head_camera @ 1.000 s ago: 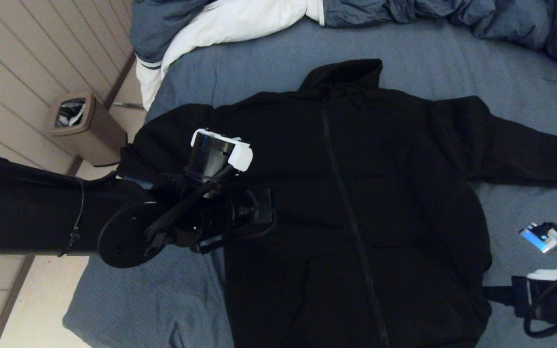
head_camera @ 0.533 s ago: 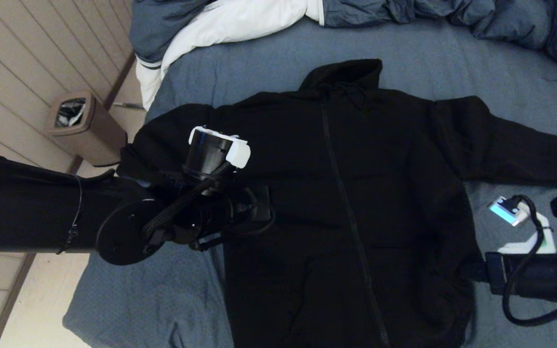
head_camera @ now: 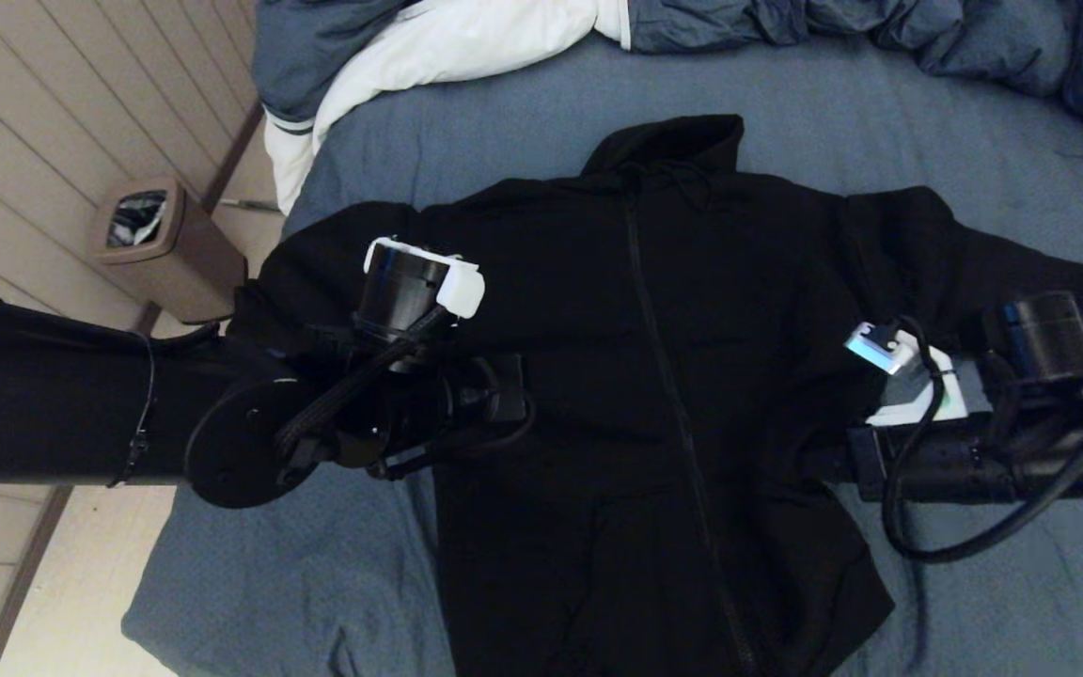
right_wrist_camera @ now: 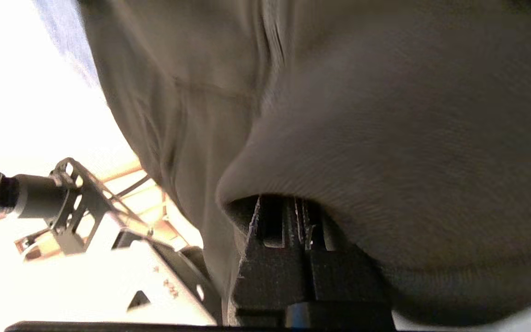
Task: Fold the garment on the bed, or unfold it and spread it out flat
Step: Unfold the black sweatshirt
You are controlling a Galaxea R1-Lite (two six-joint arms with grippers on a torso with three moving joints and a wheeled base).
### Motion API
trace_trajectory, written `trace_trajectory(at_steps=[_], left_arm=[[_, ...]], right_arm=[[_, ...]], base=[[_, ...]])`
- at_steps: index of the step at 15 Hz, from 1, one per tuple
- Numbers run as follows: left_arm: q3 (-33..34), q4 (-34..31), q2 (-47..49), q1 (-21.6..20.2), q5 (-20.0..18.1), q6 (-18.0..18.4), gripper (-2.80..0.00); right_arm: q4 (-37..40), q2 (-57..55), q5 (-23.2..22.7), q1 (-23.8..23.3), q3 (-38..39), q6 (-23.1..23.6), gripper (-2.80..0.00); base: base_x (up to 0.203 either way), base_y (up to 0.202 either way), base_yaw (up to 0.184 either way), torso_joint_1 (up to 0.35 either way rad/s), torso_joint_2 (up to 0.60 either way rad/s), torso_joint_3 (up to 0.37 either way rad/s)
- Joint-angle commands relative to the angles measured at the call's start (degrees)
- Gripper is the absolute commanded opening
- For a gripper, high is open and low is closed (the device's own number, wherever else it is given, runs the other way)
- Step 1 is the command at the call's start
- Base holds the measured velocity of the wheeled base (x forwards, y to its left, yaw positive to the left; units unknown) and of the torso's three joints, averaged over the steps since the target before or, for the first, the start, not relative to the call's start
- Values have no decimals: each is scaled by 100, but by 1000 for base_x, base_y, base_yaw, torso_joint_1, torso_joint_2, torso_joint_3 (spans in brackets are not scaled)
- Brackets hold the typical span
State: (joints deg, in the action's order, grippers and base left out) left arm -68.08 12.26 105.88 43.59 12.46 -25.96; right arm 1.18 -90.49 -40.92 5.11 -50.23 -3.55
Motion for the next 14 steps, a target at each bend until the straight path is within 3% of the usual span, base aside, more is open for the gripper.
trace_trajectory(at_steps=[1, 10, 14], left_arm=[[-3, 6, 14, 0, 20, -14, -280], [21, 61, 69, -114, 11, -5, -280], [85, 92, 65, -114, 2, -58, -280]], right_arm=[[-4, -345, 93, 290, -455, -105, -280], [-4, -1492, 280, 751, -1959, -210, -280], [-4, -1677, 600, 972, -2612, -235, -280]], base=[[0, 0, 0, 0, 0, 0], [0, 0, 0, 0, 0, 0], [0, 0, 0, 0, 0, 0]])
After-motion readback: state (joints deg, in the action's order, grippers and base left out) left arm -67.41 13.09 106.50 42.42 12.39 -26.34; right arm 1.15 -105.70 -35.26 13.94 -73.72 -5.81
